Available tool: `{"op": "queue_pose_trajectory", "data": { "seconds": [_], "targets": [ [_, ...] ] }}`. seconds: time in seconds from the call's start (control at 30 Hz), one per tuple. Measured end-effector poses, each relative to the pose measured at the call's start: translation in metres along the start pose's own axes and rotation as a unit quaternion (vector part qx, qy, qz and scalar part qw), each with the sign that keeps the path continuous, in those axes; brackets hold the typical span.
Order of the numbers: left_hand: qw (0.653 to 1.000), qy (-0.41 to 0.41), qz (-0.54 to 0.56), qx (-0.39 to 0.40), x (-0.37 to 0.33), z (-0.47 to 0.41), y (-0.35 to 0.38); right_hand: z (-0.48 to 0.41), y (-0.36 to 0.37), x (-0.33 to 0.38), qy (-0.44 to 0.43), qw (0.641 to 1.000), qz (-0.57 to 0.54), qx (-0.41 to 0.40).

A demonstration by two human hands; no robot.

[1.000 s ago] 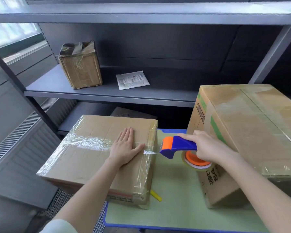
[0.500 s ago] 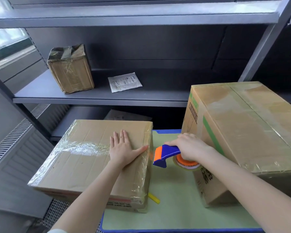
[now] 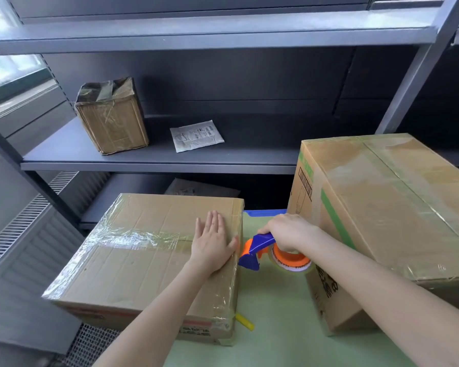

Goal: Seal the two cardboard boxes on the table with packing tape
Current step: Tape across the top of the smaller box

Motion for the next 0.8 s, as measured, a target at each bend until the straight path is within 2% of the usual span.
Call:
{"op": "queue_pose_trajectory", "data": {
  "seconds": [0.1, 0.2, 0.33, 0.5, 0.63, 0.7, 0.73, 0.8],
  "targets": [
    [1.0, 0.028, -0.006, 0.011, -0.012, 0.001, 0.003, -0.003, 0.016, 0.001, 0.003, 0.993, 0.1, 0.057],
    [1.0, -0.002, -0.016, 0.02, -0.015, 0.003, 0.006, -0.004, 0.024, -0.002, 0.025, 0.995, 0.051, 0.085],
    [0.999, -0.027, -0.04, 0.018, -0.026, 0.001, 0.013, -0.006, 0.009, -0.018, 0.104, 0.994, 0.009, 0.02],
    [0.999, -0.023, -0.047, 0.007, -0.032, -0.005, 0.015, 0.003, -0.004, -0.035, 0.194, 0.977, -0.067, -0.054],
    [1.0, -0.001, 0.02, 0.003, -0.023, -0.003, 0.016, 0.003, -0.011, -0.032, 0.214, 0.968, -0.086, -0.099],
    [1.0, 0.014, 0.007, -0.009, -0.021, 0.0, 0.013, 0.003, -0.017, -0.027, 0.22, 0.962, -0.088, -0.133],
    [0.999, 0.029, 0.032, -0.005, -0.021, 0.001, 0.012, 0.004, -0.021, -0.024, 0.223, 0.959, -0.085, -0.155],
    [0.977, 0.076, 0.199, 0.008, -0.019, 0.005, 0.004, 0.004, -0.03, -0.014, 0.227, 0.948, -0.091, -0.205]
  ]
}}
Point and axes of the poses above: each hand's wrist, its own z-axis away from the middle knuckle, its own y-axis out of the palm, x = y × z, the point moved 5 cm from there along -z, towards the middle knuckle, and after that the axes turned 10 degrees about z, right-handed, at the moved point
